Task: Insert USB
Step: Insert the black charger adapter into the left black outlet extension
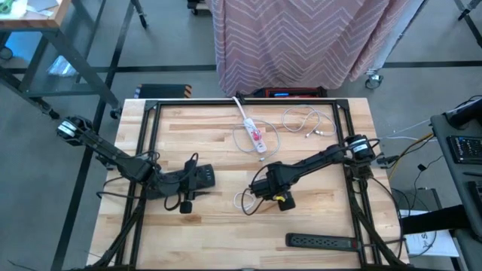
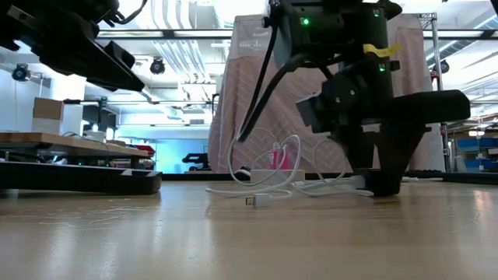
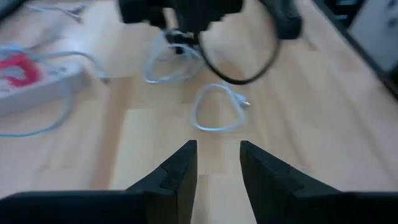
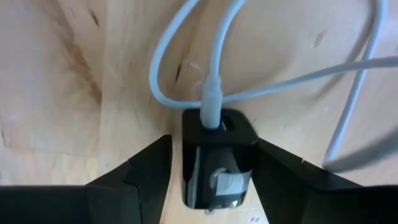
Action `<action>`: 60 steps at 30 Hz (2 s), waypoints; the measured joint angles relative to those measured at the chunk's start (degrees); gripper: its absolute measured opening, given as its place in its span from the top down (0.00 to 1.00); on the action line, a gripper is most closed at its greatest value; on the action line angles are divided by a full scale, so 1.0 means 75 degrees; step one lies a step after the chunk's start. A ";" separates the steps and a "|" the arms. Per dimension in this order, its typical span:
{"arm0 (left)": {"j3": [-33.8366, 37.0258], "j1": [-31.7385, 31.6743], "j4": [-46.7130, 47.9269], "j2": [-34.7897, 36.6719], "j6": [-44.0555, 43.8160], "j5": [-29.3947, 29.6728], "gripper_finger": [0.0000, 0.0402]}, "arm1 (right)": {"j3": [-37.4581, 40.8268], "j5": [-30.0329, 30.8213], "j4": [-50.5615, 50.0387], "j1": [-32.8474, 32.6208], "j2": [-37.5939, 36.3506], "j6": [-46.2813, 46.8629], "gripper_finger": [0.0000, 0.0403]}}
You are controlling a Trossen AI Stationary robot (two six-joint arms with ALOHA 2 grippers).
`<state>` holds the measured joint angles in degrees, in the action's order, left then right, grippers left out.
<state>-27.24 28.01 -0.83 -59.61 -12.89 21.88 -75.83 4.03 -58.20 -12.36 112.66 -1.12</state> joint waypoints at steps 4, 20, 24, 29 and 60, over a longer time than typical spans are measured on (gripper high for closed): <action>0.0000 0.0009 -0.0004 0.0000 0.0117 -0.0491 0.72 | 0.0070 -0.0071 0.0007 0.0000 0.0000 -0.0107 0.52; -0.2171 0.0117 0.3738 0.0905 -0.0102 -0.0051 0.83 | -0.0824 0.0030 0.0359 0.0000 -0.0076 -0.0555 0.67; -0.2713 0.0257 0.4853 0.1369 -0.0214 -0.0048 0.89 | -0.1240 0.0061 0.1251 0.0041 -0.0061 -0.0740 0.67; -0.2849 0.0713 0.4636 0.2191 0.0020 0.0001 0.95 | -0.1105 -0.0329 0.3584 0.0083 -0.0056 -0.0925 0.67; -0.1684 0.0851 0.2755 0.3381 0.1863 0.0200 0.92 | -0.2178 -0.1555 1.3087 0.1491 0.3649 -0.0166 0.67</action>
<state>-39.87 34.39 19.83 -34.26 1.08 23.38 -92.16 -7.63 39.95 -1.18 140.03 -2.36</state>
